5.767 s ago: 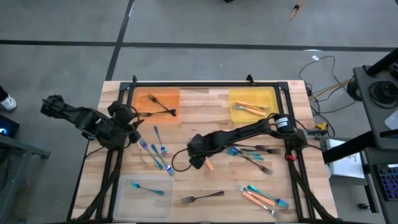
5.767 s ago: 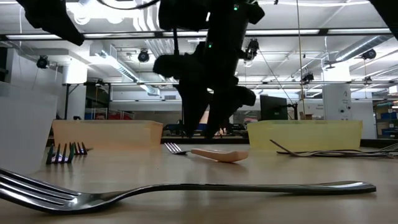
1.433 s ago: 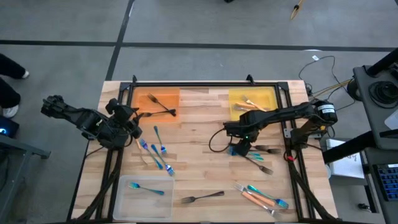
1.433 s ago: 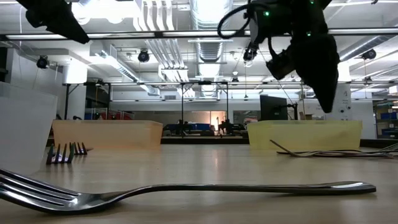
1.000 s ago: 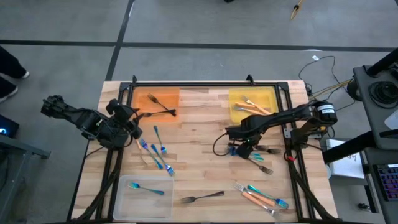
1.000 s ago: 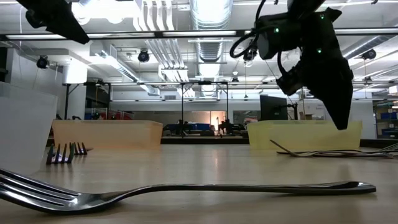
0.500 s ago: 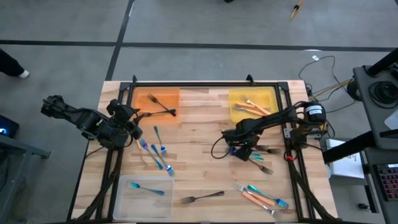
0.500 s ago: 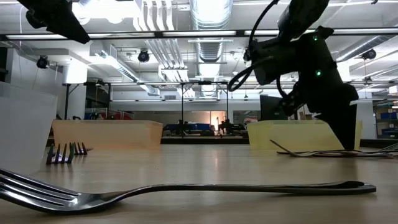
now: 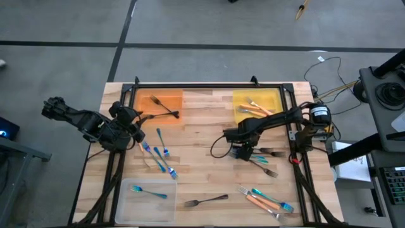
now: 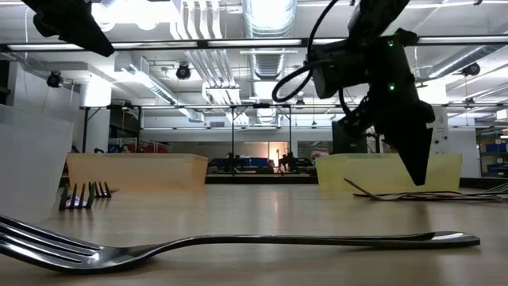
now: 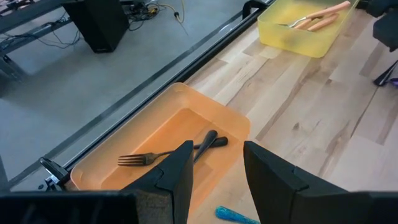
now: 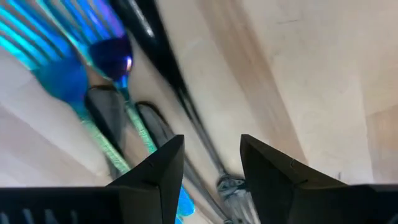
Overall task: Sort silverware by color (type)
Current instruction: Put the black fork into the orange bin
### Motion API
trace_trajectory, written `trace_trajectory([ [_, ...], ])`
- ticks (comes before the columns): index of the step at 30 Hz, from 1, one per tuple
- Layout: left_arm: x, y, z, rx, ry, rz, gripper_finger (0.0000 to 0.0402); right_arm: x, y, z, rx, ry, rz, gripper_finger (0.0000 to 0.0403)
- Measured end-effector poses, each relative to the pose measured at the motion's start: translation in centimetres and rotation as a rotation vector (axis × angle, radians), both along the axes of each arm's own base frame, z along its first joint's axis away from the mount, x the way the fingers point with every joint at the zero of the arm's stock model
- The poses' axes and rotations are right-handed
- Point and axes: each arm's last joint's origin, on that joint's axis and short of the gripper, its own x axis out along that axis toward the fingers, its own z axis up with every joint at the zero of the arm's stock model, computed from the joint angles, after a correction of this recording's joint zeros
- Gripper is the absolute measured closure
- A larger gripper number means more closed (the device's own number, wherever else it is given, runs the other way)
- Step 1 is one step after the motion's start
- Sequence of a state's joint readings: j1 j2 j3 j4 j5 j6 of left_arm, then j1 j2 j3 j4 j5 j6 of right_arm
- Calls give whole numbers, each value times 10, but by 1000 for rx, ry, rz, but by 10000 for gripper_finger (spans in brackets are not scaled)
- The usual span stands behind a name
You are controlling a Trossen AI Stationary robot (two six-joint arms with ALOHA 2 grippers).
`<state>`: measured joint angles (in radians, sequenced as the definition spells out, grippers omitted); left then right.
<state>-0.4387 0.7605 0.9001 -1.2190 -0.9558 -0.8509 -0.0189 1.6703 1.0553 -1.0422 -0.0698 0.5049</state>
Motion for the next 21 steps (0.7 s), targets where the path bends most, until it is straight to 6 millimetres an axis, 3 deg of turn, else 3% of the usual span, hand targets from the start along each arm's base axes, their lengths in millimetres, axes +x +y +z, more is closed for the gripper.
trace_trajectory([
  [21,0,0,0,-3,1,-2,279,-17,-5,-22,-6,43,-15,255],
])
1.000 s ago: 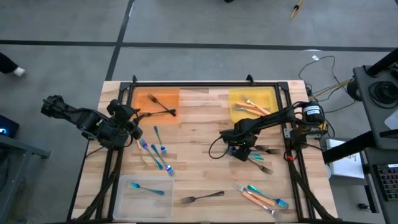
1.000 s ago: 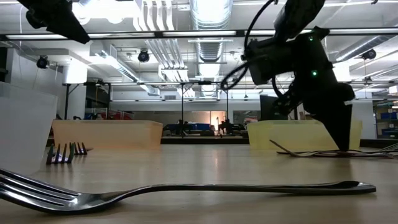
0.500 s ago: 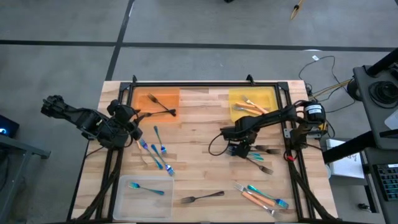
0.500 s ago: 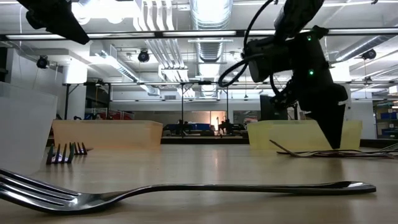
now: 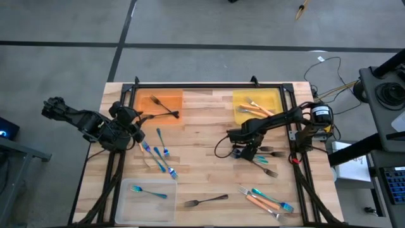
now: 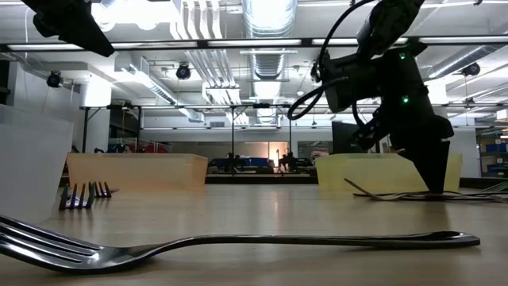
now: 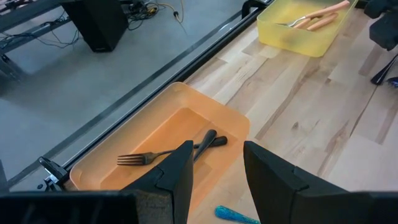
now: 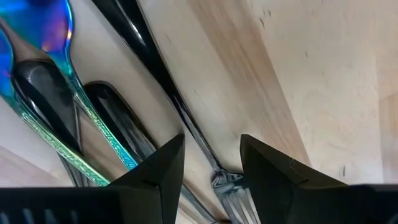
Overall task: Sort silverware by color (type)
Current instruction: Put the black fork into the orange bin
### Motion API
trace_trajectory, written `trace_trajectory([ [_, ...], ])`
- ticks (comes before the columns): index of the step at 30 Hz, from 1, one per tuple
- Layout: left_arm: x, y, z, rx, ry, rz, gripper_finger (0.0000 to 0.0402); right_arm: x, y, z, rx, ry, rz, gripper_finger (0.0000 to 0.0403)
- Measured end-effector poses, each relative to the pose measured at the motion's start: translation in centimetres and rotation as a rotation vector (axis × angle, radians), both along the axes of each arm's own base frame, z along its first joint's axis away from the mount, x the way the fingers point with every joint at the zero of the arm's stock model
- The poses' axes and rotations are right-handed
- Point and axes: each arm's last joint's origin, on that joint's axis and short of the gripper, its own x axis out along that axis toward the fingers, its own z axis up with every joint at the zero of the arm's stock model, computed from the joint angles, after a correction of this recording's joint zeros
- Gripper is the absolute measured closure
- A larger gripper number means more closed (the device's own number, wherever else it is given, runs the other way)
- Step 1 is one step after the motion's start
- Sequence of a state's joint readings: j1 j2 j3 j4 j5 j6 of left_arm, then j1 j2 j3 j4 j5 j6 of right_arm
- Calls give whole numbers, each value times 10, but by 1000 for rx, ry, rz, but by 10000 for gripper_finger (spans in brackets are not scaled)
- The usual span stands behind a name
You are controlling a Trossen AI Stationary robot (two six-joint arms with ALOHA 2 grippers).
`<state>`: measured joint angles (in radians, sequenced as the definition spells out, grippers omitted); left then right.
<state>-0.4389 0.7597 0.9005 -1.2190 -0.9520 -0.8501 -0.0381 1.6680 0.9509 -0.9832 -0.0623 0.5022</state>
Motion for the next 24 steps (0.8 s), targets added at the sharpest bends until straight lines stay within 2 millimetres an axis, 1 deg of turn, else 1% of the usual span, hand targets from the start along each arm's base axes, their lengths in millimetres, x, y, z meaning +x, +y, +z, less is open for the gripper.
trace_trajectory([
  [14,2,-1,0,-4,-6,0,279,-1,-14,-4,44,-23,-67,259],
  [24,4,-2,-1,0,2,0,279,0,-18,-4,37,-39,-51,259],
])
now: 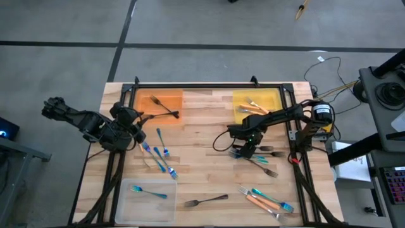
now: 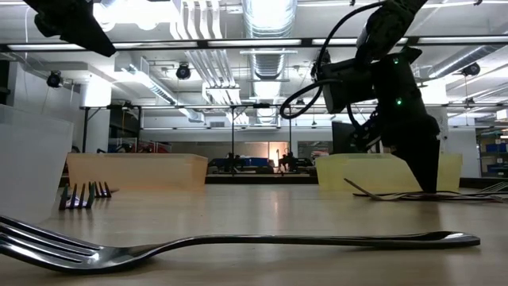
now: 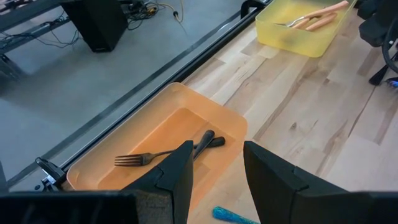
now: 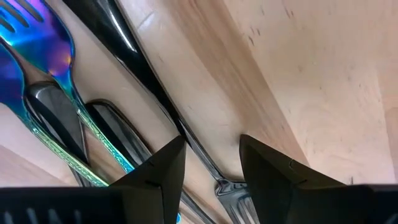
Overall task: Sort silverware by color (type)
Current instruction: Put the black fork into the orange bin
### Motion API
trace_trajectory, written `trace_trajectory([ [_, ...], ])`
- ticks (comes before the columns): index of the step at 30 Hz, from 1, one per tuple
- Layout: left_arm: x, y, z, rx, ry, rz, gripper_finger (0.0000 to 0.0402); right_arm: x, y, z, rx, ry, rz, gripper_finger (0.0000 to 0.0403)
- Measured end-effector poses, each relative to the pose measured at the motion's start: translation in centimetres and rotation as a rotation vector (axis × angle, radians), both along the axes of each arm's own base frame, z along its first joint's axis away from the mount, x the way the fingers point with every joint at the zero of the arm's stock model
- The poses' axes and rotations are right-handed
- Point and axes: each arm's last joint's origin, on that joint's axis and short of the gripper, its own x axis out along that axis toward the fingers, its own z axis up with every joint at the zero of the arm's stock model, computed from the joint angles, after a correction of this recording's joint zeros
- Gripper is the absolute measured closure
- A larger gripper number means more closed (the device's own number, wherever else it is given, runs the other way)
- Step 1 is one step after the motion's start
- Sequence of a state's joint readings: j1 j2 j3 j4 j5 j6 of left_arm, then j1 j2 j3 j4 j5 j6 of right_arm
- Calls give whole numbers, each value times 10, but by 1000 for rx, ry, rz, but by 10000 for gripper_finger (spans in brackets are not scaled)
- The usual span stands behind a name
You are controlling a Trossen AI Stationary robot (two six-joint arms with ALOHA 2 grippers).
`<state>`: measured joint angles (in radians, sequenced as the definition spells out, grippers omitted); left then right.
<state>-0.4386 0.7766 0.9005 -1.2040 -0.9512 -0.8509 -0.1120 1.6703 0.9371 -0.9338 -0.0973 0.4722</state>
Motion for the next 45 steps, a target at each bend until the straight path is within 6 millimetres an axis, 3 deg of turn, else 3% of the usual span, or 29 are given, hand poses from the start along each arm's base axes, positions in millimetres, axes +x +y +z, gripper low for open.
trace_trajectory([
  [9,1,0,0,-1,1,2,279,0,0,0,30,-9,30,265],
  [11,1,0,0,-1,1,1,279,1,1,0,37,-12,28,290],
  [15,1,0,0,-1,1,2,279,1,1,0,48,-19,41,378],
  [26,1,-1,0,-4,-6,1,279,9,-1,10,27,-44,76,393],
  [36,8,-4,-1,14,-33,1,279,44,-18,65,-144,-301,100,394],
  [45,33,-15,-42,12,-185,-20,280,90,-25,113,-282,-809,142,394],
])
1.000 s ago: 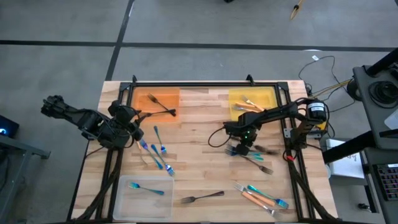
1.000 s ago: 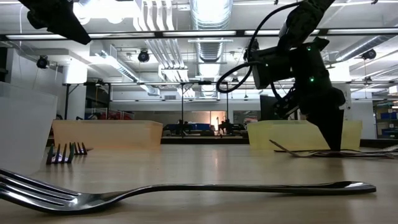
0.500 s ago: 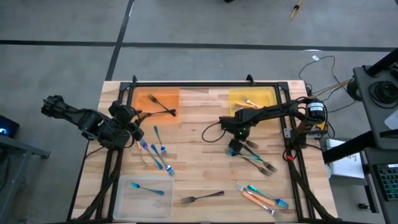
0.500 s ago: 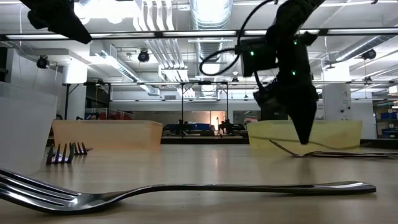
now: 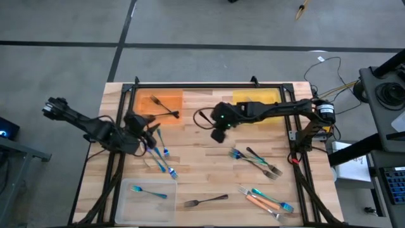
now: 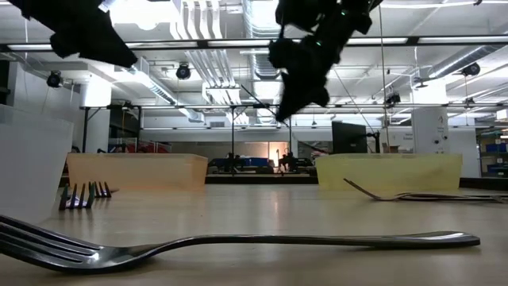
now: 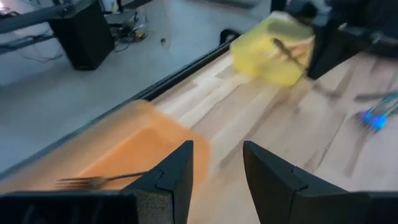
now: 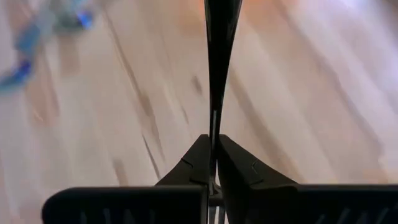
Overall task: Sort silverware by color (type)
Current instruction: Put the black fork into the orange bin
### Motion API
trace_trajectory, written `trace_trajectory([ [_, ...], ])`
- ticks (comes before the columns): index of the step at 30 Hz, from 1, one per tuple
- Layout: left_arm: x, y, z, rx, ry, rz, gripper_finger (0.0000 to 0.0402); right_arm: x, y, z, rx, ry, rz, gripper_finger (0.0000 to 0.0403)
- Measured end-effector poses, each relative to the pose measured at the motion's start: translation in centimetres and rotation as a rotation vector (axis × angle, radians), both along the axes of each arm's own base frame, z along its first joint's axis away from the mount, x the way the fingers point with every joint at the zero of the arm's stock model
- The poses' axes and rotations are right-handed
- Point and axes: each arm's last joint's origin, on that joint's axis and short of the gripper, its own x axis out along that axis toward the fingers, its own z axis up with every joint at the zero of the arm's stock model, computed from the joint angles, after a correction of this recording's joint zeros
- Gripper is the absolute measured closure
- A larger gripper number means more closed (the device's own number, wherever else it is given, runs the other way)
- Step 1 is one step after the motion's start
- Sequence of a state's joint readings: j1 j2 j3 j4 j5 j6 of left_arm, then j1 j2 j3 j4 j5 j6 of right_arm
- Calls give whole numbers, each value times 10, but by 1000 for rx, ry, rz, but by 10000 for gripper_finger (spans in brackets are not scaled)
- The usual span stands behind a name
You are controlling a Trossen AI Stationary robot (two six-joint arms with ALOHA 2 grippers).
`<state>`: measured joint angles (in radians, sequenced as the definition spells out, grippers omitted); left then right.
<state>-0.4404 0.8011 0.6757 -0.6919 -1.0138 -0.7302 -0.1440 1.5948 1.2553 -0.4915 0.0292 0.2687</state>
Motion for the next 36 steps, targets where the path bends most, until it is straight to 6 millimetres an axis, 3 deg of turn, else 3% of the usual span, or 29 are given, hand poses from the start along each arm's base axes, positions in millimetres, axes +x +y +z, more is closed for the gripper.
trace_trajectory([
  [8,23,-13,-12,33,-305,-163,286,26,3,23,-114,-330,78,394],
  [12,23,-13,-20,77,-417,-229,287,31,10,28,-165,-402,129,394],
  [19,19,-8,-31,45,-558,-199,282,35,25,34,-320,-440,115,394],
  [25,26,-6,-35,44,-562,-168,256,41,26,32,-375,-467,105,394],
  [36,45,6,-40,150,-461,17,222,78,21,6,-559,-439,93,394],
])
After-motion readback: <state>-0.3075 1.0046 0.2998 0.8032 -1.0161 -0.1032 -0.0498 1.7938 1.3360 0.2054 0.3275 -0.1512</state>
